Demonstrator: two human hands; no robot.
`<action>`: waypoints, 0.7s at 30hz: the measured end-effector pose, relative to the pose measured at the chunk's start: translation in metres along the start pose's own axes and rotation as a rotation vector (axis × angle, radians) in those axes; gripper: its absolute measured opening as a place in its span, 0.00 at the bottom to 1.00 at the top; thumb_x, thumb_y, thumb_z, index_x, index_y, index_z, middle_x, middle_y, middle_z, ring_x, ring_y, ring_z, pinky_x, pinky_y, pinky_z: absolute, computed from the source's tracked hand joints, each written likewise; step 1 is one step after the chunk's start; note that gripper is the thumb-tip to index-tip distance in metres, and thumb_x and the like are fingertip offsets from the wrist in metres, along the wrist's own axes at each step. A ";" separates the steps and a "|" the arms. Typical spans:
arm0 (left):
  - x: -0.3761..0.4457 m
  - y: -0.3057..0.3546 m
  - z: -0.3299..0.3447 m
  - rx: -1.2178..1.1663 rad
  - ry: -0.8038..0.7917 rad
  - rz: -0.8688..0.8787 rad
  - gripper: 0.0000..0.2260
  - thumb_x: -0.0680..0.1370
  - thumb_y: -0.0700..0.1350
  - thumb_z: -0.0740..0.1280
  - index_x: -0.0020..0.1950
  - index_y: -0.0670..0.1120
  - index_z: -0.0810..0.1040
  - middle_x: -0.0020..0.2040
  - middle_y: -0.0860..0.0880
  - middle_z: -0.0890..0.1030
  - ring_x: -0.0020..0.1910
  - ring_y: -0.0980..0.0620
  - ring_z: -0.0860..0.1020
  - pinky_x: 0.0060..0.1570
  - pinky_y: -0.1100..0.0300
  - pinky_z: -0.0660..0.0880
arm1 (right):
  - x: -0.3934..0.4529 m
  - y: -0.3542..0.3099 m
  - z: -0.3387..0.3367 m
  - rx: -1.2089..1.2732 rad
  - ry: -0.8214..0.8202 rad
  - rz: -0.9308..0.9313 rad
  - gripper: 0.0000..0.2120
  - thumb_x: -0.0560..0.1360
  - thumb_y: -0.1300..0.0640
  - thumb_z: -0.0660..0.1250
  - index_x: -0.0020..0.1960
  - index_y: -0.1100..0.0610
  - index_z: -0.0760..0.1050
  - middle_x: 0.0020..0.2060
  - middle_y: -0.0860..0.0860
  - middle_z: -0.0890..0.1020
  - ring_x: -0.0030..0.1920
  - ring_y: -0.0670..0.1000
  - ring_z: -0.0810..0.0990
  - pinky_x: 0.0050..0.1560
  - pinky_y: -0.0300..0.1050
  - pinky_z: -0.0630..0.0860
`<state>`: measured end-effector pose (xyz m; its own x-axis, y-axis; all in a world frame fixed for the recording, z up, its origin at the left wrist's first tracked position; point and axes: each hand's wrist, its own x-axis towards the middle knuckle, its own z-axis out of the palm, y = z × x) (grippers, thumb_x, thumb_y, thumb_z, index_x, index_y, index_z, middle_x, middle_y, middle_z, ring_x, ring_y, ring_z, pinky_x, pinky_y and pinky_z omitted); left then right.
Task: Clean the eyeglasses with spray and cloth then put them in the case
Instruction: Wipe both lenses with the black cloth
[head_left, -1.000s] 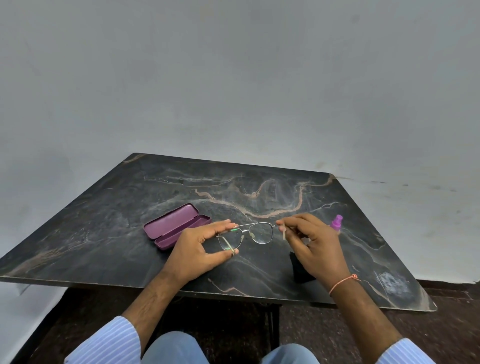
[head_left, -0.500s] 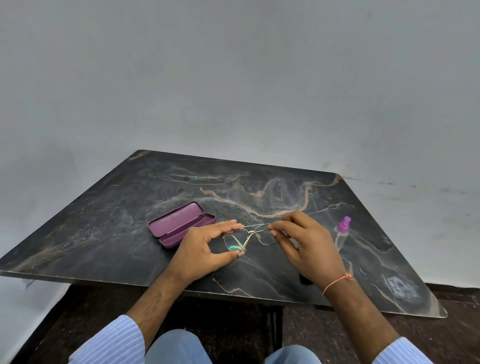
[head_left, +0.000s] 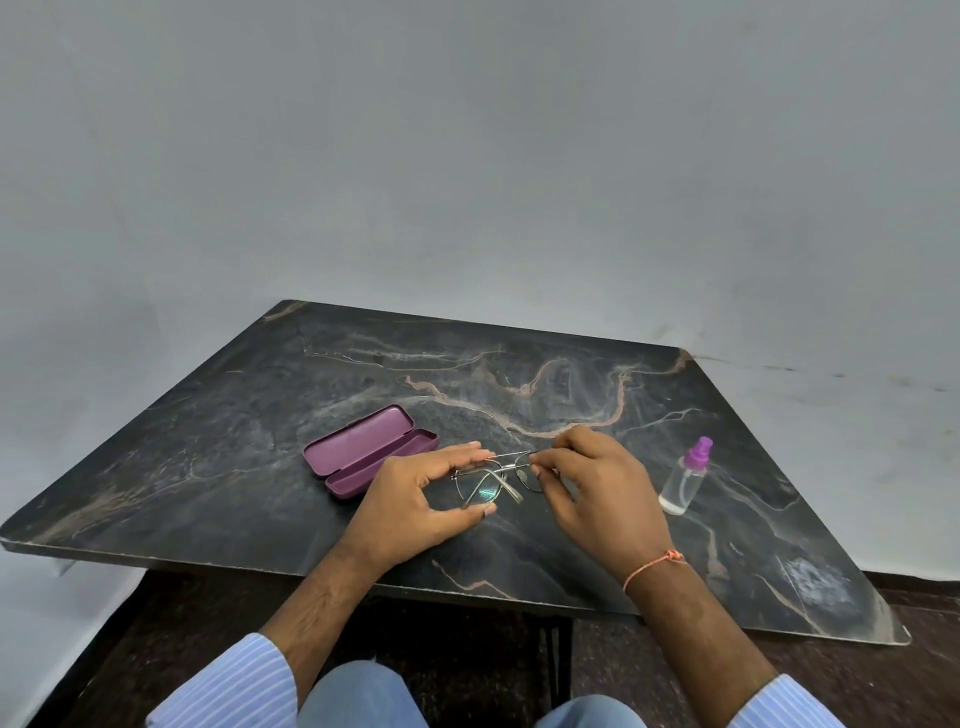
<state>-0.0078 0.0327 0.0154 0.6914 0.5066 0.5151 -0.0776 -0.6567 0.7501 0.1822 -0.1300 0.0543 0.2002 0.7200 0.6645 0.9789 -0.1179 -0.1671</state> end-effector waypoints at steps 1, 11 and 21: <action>0.000 0.000 0.000 0.002 0.001 0.003 0.28 0.71 0.47 0.87 0.68 0.59 0.85 0.68 0.61 0.84 0.70 0.65 0.81 0.73 0.64 0.76 | 0.000 -0.001 0.001 -0.006 0.001 0.003 0.03 0.77 0.56 0.75 0.48 0.53 0.88 0.42 0.46 0.81 0.42 0.51 0.81 0.42 0.46 0.80; 0.001 -0.003 0.001 -0.010 0.056 -0.025 0.27 0.71 0.45 0.87 0.69 0.56 0.85 0.67 0.59 0.86 0.68 0.63 0.83 0.73 0.58 0.78 | -0.002 -0.004 -0.006 0.017 0.003 -0.027 0.12 0.77 0.56 0.77 0.59 0.53 0.87 0.47 0.46 0.83 0.48 0.51 0.81 0.48 0.47 0.81; 0.001 -0.005 -0.001 -0.043 0.039 -0.035 0.29 0.71 0.52 0.86 0.71 0.54 0.85 0.69 0.56 0.86 0.70 0.59 0.83 0.73 0.48 0.80 | -0.001 -0.045 -0.043 0.196 0.073 -0.162 0.19 0.76 0.44 0.79 0.63 0.52 0.85 0.53 0.45 0.85 0.50 0.51 0.83 0.51 0.47 0.79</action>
<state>-0.0074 0.0368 0.0120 0.6655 0.5511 0.5034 -0.0849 -0.6142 0.7846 0.1395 -0.1547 0.0930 0.0510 0.6669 0.7434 0.9729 0.1350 -0.1879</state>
